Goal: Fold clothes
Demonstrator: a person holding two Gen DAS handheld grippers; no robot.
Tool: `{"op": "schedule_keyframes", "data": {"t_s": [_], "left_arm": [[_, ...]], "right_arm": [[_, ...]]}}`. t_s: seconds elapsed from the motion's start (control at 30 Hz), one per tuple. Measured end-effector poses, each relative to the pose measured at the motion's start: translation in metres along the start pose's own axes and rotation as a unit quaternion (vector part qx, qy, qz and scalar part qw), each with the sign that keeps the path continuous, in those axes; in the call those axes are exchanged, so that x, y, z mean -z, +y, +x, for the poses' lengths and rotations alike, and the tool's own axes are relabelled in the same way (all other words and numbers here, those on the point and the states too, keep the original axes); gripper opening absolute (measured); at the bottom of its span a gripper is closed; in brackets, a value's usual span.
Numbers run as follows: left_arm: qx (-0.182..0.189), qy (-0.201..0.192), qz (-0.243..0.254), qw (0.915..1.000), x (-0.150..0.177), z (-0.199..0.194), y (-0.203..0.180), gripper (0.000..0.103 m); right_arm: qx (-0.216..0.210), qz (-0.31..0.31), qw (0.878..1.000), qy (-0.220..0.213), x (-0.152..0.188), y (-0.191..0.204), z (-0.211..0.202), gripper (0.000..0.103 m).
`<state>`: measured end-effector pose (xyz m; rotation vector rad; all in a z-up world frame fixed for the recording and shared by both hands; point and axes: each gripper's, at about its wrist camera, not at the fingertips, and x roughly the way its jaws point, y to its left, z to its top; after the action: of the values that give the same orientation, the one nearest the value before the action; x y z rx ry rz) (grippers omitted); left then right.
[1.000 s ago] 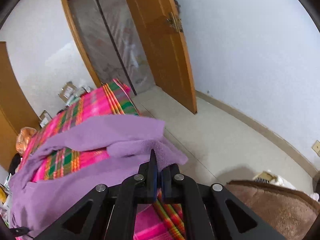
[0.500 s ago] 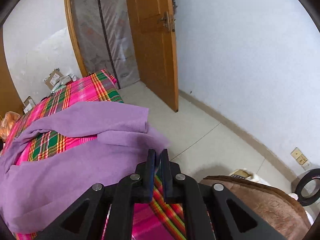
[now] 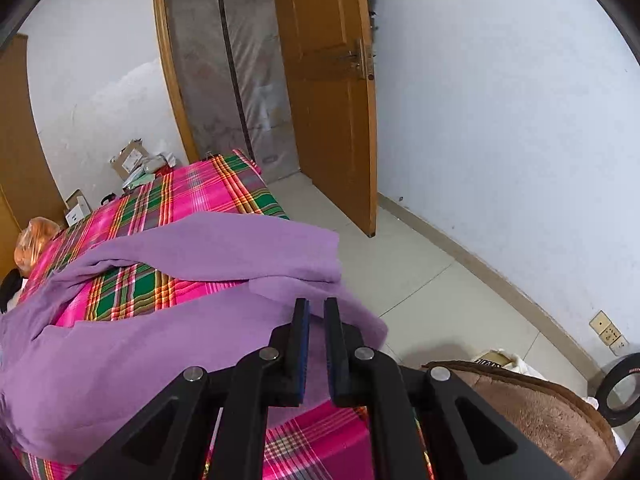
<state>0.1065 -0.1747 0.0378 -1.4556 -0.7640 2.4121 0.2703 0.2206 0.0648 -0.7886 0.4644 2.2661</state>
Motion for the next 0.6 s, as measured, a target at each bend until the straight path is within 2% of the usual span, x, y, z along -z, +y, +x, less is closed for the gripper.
{"op": "schedule_keyframes", "data": {"t_s": [0.17, 0.27, 0.4, 0.6], "left_arm": [[-0.002, -0.015, 0.035, 0.9993, -0.035, 0.002, -0.028, 0.038], [0.004, -0.013, 0.068, 0.9976, -0.062, 0.013, -0.053, 0.038], [0.002, 0.003, 0.116, 0.9932, -0.100, 0.045, -0.091, 0.038], [0.017, 0.044, 0.165, 0.9852, -0.145, 0.101, -0.143, 0.038]], "right_arm": [[-0.032, -0.054, 0.998, -0.014, -0.027, 0.020, 0.003, 0.016], [-0.062, -0.091, 0.994, -0.011, -0.044, 0.040, 0.014, 0.025], [-0.094, -0.143, 0.985, 0.026, -0.055, 0.073, 0.051, 0.028], [-0.100, -0.203, 0.971, 0.084, -0.051, 0.106, 0.102, 0.033]]}}
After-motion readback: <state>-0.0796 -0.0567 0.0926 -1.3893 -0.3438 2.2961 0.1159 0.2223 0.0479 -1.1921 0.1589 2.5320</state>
